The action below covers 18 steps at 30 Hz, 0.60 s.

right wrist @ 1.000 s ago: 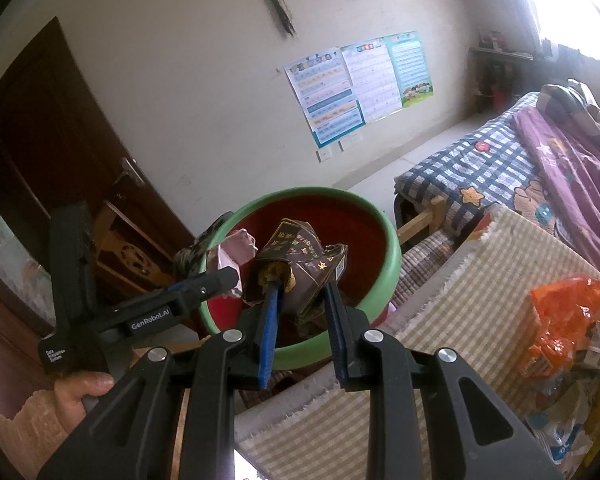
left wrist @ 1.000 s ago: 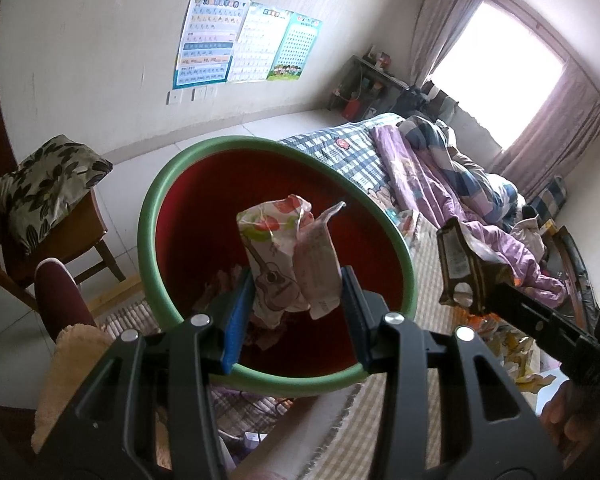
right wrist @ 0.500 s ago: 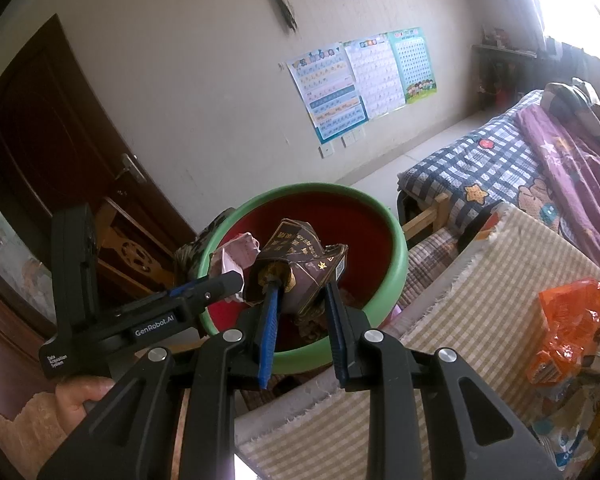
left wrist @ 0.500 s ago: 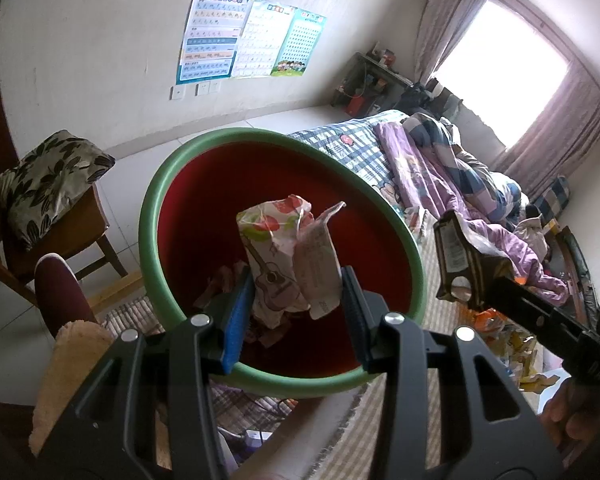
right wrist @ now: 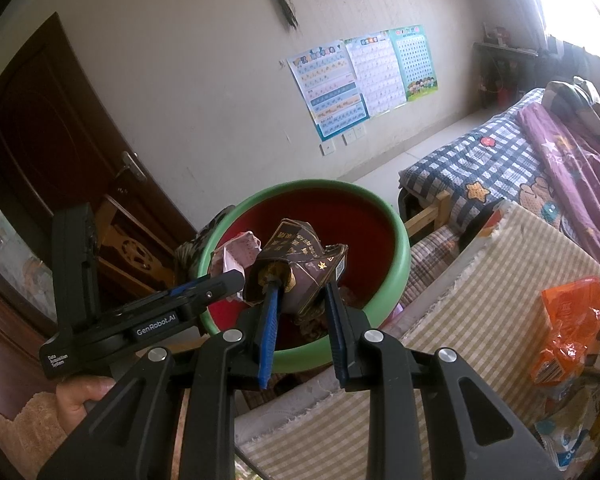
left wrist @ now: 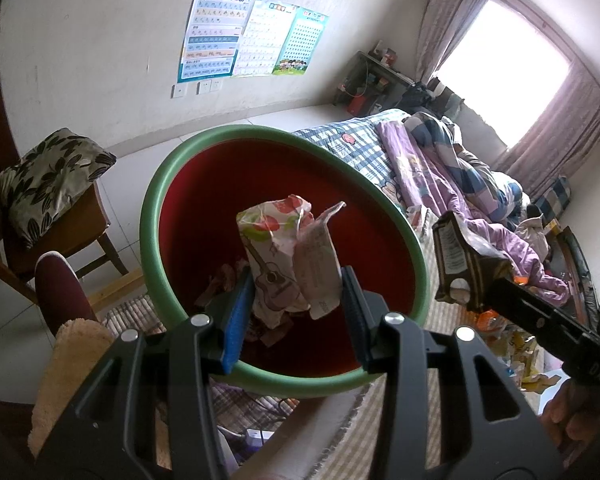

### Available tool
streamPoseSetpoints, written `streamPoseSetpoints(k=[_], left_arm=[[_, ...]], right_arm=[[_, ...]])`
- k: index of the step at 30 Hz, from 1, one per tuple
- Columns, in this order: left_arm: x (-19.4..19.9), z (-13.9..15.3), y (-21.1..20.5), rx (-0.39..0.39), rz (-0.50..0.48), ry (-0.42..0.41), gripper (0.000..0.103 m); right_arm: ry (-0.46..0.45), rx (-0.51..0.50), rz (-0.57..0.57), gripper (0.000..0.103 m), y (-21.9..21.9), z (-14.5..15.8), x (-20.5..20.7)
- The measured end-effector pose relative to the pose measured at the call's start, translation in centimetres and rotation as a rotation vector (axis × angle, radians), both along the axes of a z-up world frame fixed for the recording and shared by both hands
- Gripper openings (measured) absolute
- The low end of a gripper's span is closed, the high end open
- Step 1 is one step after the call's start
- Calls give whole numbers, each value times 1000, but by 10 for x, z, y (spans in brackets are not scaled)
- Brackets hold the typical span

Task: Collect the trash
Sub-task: 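Carry both wrappers over the red bucket with both grippers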

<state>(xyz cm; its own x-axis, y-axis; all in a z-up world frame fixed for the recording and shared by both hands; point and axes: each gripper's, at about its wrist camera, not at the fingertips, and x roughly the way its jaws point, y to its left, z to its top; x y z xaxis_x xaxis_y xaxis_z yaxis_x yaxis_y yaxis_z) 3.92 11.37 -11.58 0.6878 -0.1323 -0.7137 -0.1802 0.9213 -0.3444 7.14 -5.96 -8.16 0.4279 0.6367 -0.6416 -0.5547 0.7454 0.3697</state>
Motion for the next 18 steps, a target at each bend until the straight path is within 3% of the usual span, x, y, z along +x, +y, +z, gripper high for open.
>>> streamPoseSetpoints(k=[18], left_arm=[[1,0,1,0,1,2,41]], right_arm=[[-9,5,7,23,3,-2,-3]])
